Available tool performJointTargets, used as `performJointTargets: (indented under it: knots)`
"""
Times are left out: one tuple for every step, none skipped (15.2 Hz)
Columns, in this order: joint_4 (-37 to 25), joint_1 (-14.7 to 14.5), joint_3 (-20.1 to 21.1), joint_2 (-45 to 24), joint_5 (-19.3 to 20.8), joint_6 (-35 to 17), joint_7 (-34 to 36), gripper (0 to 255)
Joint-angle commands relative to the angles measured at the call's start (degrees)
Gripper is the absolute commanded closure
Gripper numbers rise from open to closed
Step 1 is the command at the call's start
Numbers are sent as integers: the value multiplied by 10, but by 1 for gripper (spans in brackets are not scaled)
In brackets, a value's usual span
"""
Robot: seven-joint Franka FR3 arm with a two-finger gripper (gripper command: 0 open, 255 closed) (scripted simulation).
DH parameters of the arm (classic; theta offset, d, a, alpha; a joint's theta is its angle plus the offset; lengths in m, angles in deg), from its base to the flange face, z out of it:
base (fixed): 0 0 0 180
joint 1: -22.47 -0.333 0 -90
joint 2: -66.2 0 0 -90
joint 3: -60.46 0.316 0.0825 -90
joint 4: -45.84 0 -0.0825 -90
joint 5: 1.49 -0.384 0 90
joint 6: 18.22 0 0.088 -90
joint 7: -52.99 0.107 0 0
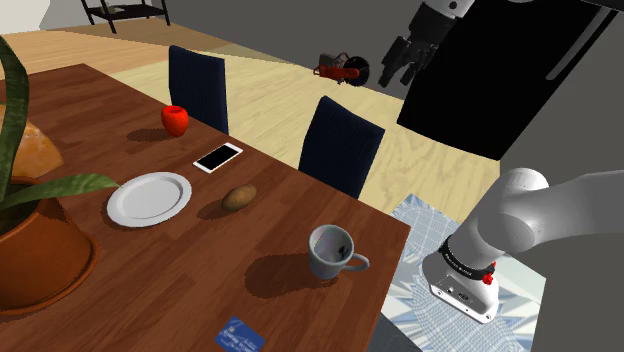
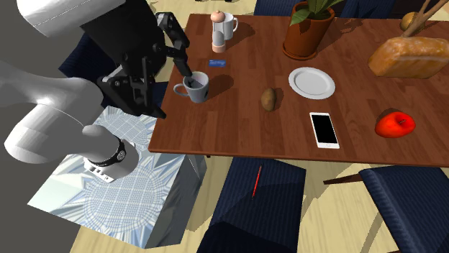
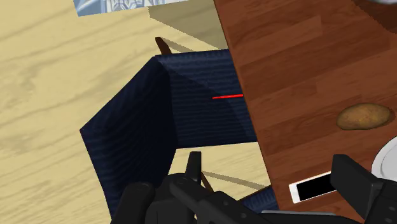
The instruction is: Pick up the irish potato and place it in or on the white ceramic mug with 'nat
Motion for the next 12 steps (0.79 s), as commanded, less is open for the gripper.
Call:
performJointTargets:
  knots:
    - [0,0,0,0,0,0,0,0]
    - [12,3,18,4,-5,-10,28,0]
    - [24,6,36,8,-10,-19,57,0]
    - [33,8,55,9,-15,-28,85,0]
    - [42,11,74,10,-20,-38,114,0]
    - [49,14,93,8,-25,-47,142,0]
    - [55,17,112,6,-31,-56,171,0]
    - [59,21,132,2,-36,-65,200,0]
    - [62,24,152,-4,-41,-75,229,0]
    - [64,28,172,-11,-45,-84,258,0]
    - [64,33,192,-19,-49,-93,287,0]
    - [63,38,212,-29,-52,-102,317,0]
